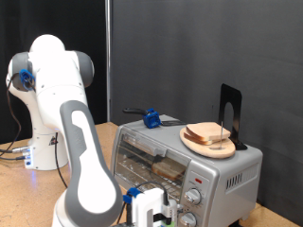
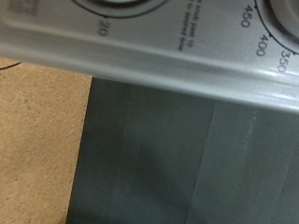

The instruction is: Make a piece of toast with the oven

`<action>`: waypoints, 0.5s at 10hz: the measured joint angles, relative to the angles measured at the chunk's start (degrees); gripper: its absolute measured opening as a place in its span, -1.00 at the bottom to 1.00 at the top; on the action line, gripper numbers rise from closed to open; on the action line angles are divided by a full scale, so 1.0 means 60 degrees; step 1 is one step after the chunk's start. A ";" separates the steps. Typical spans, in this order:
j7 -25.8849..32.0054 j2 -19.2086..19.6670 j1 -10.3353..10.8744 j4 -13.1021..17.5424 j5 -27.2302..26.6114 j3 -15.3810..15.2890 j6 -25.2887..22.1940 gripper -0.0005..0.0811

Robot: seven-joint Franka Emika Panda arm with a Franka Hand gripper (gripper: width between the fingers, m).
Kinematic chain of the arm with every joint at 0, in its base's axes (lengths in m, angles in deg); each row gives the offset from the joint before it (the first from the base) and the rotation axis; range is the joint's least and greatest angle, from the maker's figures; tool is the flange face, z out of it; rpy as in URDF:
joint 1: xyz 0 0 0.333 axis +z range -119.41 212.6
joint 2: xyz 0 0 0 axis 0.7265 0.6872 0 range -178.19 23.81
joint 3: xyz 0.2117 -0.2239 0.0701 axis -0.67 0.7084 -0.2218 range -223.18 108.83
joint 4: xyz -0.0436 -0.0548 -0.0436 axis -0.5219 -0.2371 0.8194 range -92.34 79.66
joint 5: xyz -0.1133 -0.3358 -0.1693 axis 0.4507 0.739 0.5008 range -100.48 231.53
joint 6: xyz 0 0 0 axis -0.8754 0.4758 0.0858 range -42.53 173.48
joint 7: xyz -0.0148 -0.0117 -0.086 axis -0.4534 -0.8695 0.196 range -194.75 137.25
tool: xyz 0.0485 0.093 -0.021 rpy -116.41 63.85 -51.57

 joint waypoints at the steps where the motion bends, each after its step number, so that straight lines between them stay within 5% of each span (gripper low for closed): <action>1: 0.0007 -0.0004 0.0084 0.0004 -0.0004 -0.0035 -0.0002 0.99; 5: 0.0096 -0.0008 0.0224 -0.0069 -0.0004 -0.0066 0.0037 0.99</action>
